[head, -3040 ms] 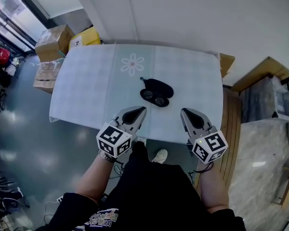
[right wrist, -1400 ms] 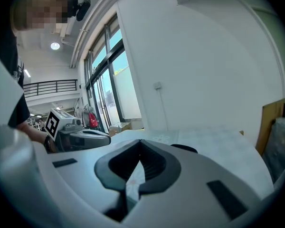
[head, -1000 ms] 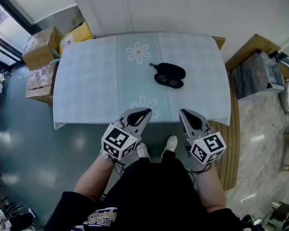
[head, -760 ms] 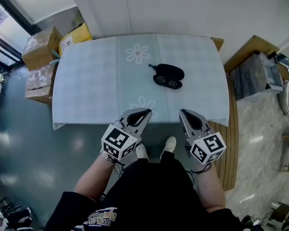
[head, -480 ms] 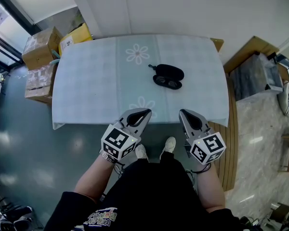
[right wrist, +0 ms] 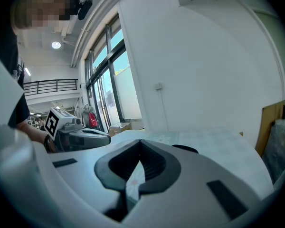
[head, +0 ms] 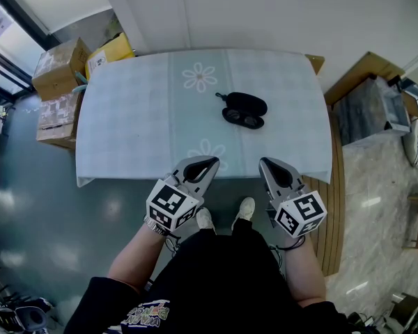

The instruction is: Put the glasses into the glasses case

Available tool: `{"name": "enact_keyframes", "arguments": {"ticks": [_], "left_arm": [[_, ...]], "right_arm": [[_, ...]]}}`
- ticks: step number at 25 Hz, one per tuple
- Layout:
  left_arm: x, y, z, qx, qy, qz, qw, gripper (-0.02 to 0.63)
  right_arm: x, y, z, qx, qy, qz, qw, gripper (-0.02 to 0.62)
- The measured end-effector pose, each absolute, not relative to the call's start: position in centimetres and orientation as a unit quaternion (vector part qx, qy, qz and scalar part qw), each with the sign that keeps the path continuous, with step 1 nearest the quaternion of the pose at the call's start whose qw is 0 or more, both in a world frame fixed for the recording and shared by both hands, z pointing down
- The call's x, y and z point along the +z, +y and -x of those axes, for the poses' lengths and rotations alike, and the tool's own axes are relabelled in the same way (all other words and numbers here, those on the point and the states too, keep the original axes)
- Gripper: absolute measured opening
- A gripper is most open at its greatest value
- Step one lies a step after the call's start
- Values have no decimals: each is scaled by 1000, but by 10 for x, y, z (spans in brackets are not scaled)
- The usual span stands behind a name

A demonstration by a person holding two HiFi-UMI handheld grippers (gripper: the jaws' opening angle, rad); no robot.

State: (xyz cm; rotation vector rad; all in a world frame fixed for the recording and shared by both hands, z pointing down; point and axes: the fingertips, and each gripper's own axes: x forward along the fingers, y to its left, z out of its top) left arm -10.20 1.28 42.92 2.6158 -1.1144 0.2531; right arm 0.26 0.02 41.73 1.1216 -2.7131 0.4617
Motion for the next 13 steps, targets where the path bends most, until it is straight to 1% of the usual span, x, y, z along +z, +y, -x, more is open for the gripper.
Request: {"name": "enact_keyframes", "arguments": {"ticks": [13], "left_arm": [[429, 9, 108, 88, -385, -907, 145, 28]], "right_arm": [[416, -3, 3, 154, -909, -377, 87, 23]]}}
